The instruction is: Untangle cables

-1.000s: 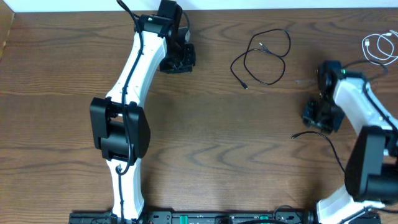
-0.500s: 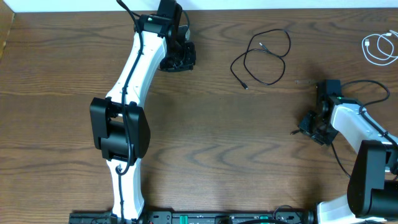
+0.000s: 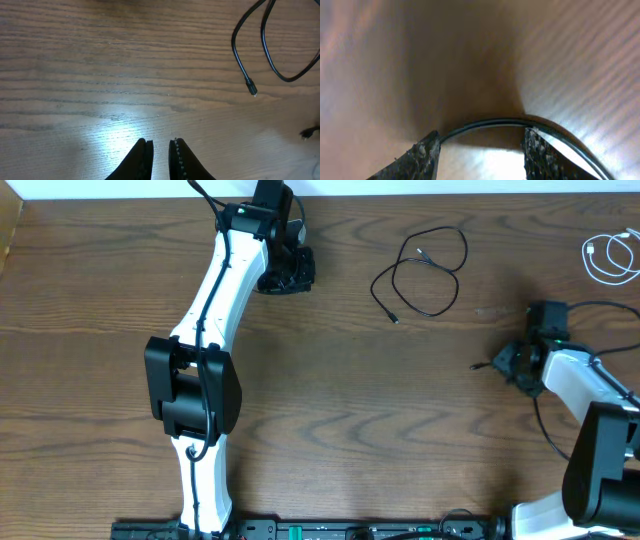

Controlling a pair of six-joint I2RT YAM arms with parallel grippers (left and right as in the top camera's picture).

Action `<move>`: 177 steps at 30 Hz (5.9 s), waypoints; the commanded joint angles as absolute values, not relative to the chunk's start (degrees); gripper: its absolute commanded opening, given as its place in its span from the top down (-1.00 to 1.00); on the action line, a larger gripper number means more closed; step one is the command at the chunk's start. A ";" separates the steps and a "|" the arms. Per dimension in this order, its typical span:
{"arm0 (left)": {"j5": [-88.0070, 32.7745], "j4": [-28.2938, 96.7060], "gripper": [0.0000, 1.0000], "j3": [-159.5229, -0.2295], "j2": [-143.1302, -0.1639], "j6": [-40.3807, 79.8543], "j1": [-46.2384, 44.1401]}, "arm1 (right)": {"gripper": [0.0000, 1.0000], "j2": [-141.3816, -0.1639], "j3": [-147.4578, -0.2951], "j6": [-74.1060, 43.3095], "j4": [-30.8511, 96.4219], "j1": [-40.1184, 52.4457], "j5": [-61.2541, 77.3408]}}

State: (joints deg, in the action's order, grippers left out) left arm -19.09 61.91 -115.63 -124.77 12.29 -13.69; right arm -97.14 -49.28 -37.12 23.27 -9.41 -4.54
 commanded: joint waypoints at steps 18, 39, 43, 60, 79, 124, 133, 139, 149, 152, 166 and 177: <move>-18.35 62.48 0.66 -115.72 -125.38 13.02 -13.58 | 0.02 -113.49 -53.01 -33.58 7.99 -33.50 -13.37; -18.35 62.89 0.57 -115.31 -125.38 12.99 -15.88 | -0.23 -115.09 -84.49 -25.91 40.27 -42.85 6.85; -18.33 62.30 0.50 -114.21 -125.43 12.97 -17.96 | -0.33 -111.35 -88.68 -21.19 45.01 -40.91 6.59; -18.33 58.35 0.43 -110.19 -125.49 12.97 -22.04 | -0.34 -120.77 -88.31 24.29 33.04 -38.92 16.91; -18.33 57.54 0.42 -110.15 -125.49 12.99 -22.04 | -0.22 -121.67 -88.27 26.89 34.70 -39.20 5.63; -18.33 57.04 0.42 -110.15 -125.49 12.97 -22.04 | 0.98 -120.64 -82.54 -4.78 24.71 -45.60 3.42; -18.35 56.49 0.42 -110.15 -125.49 13.02 -22.06 | 0.98 -113.62 -97.32 -17.04 29.02 -45.17 -5.72; -18.35 56.10 0.42 -110.15 -125.49 12.99 -22.06 | 0.98 -111.53 -107.35 -24.77 33.39 -44.47 -19.62; -18.35 53.58 0.41 -110.15 -125.49 12.99 -22.06 | 0.98 -112.68 -109.45 -19.38 28.34 -38.65 -26.22; -18.09 53.43 0.40 -110.15 -125.49 12.95 -22.04 | 0.89 -113.62 -109.43 -16.03 30.44 -37.23 -18.96; -14.94 54.96 0.25 -110.15 -125.49 19.03 -15.62 | -0.36 -115.83 -109.38 -10.70 38.92 -20.58 14.61; -16.14 59.72 0.24 -110.15 -125.49 17.63 -12.82 | -0.49 -127.98 -110.69 5.61 37.17 2.00 4.45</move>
State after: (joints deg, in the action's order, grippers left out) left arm -16.19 59.20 -110.48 -124.77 18.17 -12.51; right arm -126.13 -109.45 -3.31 37.04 -1.89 9.91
